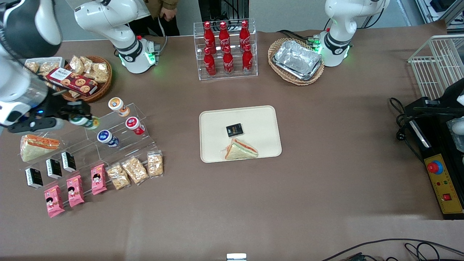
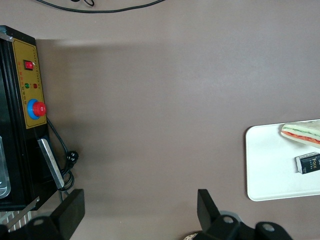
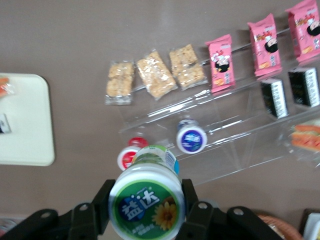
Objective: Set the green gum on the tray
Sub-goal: 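Lift the green gum bottle and carry it toward the cream tray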
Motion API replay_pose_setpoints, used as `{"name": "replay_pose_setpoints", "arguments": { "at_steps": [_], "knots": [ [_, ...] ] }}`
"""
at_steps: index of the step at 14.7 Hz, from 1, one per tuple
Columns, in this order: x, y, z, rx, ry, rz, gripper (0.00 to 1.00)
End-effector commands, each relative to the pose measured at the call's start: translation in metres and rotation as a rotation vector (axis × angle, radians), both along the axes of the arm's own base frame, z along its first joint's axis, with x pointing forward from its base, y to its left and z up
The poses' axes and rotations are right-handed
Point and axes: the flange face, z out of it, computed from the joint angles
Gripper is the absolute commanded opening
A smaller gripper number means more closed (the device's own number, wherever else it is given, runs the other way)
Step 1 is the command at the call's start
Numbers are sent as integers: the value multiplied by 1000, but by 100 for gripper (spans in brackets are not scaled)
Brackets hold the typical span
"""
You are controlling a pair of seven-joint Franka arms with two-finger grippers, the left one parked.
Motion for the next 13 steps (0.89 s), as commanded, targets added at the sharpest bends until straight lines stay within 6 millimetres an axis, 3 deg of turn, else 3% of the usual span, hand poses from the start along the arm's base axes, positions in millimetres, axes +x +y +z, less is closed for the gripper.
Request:
{"name": "replay_pose_setpoints", "arguments": {
  "at_steps": [1, 5, 8, 13],
  "knots": [
    [-3, 68, 6, -3, 31, -119, 34],
    [-26, 157, 1, -9, 60, -260, 35],
    [-35, 215, -19, -6, 64, -345, 35],
    [-46, 287, -75, -23, 29, -450, 35]
  ]
}}
